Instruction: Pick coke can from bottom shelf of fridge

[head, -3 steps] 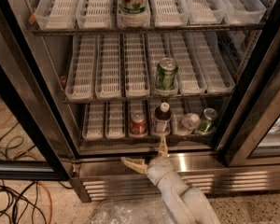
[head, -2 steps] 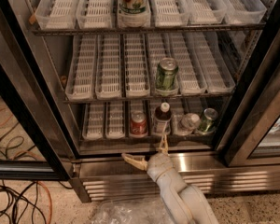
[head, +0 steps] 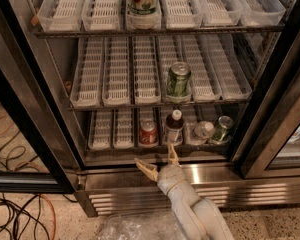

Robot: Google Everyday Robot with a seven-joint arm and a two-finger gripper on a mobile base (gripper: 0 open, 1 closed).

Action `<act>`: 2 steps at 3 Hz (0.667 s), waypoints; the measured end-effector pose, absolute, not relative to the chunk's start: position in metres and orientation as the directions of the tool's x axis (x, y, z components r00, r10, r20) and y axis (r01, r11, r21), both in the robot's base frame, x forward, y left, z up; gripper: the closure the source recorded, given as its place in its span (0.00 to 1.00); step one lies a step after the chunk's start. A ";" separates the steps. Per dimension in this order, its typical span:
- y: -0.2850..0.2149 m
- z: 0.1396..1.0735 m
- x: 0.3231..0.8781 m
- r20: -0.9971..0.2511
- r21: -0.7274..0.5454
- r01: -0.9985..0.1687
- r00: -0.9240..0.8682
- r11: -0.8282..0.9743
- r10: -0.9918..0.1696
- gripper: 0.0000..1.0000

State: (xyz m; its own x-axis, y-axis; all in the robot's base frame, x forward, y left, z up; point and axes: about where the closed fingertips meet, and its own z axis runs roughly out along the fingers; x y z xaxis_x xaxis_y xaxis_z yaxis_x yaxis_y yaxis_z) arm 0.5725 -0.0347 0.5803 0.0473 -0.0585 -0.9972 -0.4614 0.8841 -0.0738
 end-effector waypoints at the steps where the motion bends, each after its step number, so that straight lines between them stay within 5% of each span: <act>1: -0.035 0.580 0.572 -0.997 -0.074 -0.461 0.047 0.884 -0.059 0.44; 2: -0.035 0.580 0.572 -0.997 -0.074 -0.461 0.047 0.884 -0.059 0.45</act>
Offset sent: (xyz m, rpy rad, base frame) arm 0.0000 0.0000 0.0000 0.0000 0.0000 0.0000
